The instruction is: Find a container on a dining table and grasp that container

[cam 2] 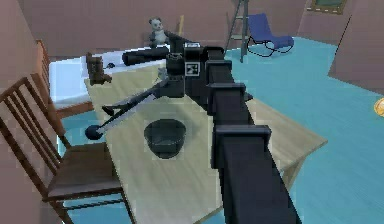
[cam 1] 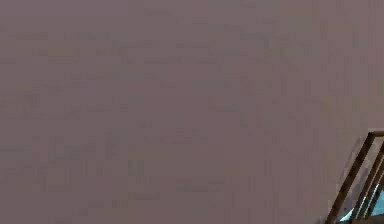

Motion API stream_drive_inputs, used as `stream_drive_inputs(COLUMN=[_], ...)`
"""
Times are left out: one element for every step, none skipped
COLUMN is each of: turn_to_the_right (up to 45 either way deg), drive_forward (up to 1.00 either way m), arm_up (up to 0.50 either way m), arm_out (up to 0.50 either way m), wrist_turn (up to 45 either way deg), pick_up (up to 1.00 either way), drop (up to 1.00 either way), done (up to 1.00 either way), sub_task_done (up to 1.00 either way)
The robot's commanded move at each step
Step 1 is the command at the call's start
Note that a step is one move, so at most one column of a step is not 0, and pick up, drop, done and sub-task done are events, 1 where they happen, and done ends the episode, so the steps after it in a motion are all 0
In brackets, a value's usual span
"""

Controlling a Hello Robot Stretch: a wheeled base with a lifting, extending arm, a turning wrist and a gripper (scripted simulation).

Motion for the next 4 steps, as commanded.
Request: stream_drive_inputs(turn_to_the_right=[0.0, 0.0, 0.0, 0.0], drive_forward=[0.0, 0.0, 0.0, 0.0], arm_up=[0.0, 0.0, -0.3, 0.0], arm_out=[0.0, 0.0, 0.0, 0.0], wrist_turn=[45.0, 21.0, 0.0, 0.0], pick_up=[0.0, 0.0, 0.0, 1.0], drop=[0.0, 0.0, 0.0, 0.0], done=[0.0, 0.0, 0.0, 0.0], sub_task_done=[0.0, 0.0, 0.0, 0.0])
